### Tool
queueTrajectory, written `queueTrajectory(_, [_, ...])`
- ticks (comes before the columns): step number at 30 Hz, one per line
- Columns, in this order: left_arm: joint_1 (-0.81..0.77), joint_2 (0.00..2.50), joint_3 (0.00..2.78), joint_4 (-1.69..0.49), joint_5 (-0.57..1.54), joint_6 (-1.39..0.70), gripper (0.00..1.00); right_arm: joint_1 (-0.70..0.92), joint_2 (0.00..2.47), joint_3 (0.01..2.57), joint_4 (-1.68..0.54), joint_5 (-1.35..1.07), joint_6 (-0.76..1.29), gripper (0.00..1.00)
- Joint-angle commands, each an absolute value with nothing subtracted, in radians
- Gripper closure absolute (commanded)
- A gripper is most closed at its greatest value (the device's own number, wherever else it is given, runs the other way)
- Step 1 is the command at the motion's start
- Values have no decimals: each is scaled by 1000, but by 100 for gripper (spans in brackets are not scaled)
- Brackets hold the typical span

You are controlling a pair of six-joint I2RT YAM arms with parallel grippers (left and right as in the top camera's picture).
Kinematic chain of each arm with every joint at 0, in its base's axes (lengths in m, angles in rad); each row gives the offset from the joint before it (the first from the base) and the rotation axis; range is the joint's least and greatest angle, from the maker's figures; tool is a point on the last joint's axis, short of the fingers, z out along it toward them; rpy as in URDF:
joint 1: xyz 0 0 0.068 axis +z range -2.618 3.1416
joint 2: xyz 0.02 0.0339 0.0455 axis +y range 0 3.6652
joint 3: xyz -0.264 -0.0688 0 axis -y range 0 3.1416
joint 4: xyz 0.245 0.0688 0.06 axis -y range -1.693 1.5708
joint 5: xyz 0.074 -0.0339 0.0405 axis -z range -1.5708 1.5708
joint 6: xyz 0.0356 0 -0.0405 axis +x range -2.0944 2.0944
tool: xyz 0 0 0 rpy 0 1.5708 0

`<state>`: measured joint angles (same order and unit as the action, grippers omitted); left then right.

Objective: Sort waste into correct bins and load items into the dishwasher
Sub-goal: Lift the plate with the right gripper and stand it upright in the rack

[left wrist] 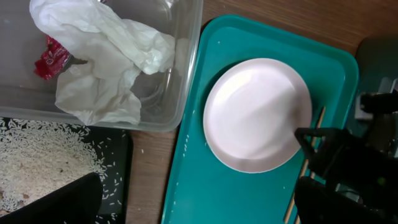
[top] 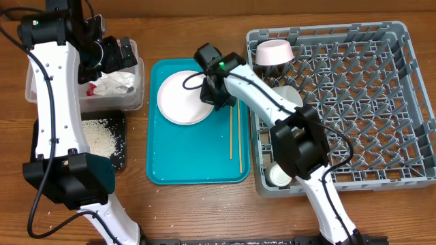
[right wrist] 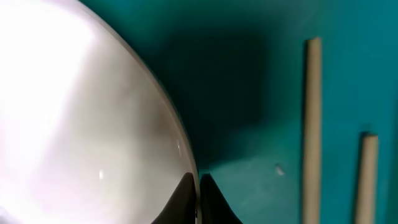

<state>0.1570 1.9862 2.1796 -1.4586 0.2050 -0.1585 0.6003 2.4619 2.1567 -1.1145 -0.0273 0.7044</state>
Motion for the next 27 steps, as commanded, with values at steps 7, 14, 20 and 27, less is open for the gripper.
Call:
queueTrajectory(7, [152,1979,2197,-1458,199,-158,0,529,2184,2427,-1332,289,437,96])
queueTrajectory(14, [152,1979,2197,-1458,200,-157,0,495,1980,2447,-1606,788,395,96])
queueTrajectory(20, [152,1979,2197,-1458,199,-157,0,401,1964,2423,-1689,860,324,96])
queueTrajectory(27, [152,1979,2197,-1458,199,-158,0,257,1971,2247,-1577,920,297,96])
